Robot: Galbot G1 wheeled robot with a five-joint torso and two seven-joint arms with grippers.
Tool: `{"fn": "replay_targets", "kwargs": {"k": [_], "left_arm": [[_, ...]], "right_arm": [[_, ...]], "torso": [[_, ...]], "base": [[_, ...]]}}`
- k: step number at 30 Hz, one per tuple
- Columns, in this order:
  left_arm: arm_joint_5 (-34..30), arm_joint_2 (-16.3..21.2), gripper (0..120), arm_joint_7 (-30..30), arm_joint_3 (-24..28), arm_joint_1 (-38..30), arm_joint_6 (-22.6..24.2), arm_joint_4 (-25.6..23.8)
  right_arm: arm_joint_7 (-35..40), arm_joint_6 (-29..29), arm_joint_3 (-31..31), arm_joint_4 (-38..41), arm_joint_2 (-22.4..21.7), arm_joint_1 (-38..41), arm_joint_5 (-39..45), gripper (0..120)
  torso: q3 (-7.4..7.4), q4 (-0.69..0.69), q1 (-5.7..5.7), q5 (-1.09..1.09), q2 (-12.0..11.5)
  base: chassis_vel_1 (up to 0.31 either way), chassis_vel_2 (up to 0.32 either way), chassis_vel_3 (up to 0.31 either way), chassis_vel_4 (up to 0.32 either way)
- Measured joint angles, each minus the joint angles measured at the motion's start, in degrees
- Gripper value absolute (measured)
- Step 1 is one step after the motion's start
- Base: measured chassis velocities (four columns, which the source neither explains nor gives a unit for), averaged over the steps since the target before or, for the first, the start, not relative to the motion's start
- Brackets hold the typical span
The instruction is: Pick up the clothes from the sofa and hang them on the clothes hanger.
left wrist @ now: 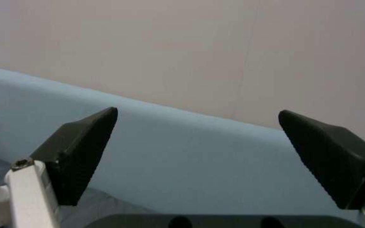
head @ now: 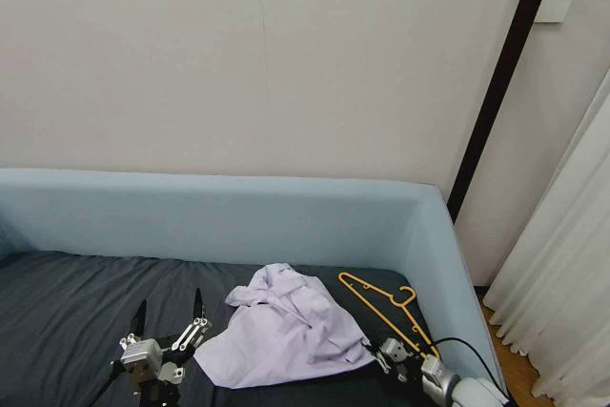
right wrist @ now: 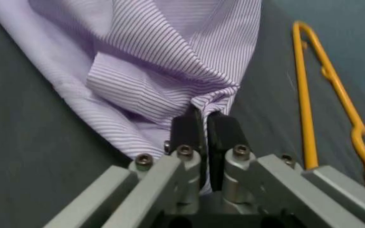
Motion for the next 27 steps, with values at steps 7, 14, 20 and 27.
{"fn": "replay_targets", "kwargs": {"k": [7,14,20,27], "left_arm": [[-0.8,1.3,100,0.1,-0.9,-0.6,0.4,0.6],[-2.4,2.8,100,0.0,-2.1,-0.9,0.6,0.5],[-3.7,4.1,100,-0.2,-3.3,-1.7,1.4,-0.1],[-3.6,4.2,100,-0.2,-3.8,-1.9,1.6,1.0]], "right_arm": [[0.1,0.8,4.1,-0.7,-0.5,-1.8,-5.6,32],[9.1,-13.5,11.2,14.0,-5.2,-5.1,-5.4,53],[22.5,-18.2,10.2,22.6,-5.0,-2.3,7.6,77],[29.5,-18.2,-1.1,22.7,1.8,4.8,13.4,99]], "torso": [[0.00,0.00,0.00,-0.01,0.0],[0.00,-0.03,0.00,-0.07,0.0],[0.00,-0.01,0.00,-0.06,0.0],[0.00,-0.01,0.00,-0.04,0.0]], "base": [[0.000,0.000,0.000,0.000],[0.000,0.000,0.000,0.000],[0.000,0.000,0.000,0.000],[0.000,0.000,0.000,0.000]]}}
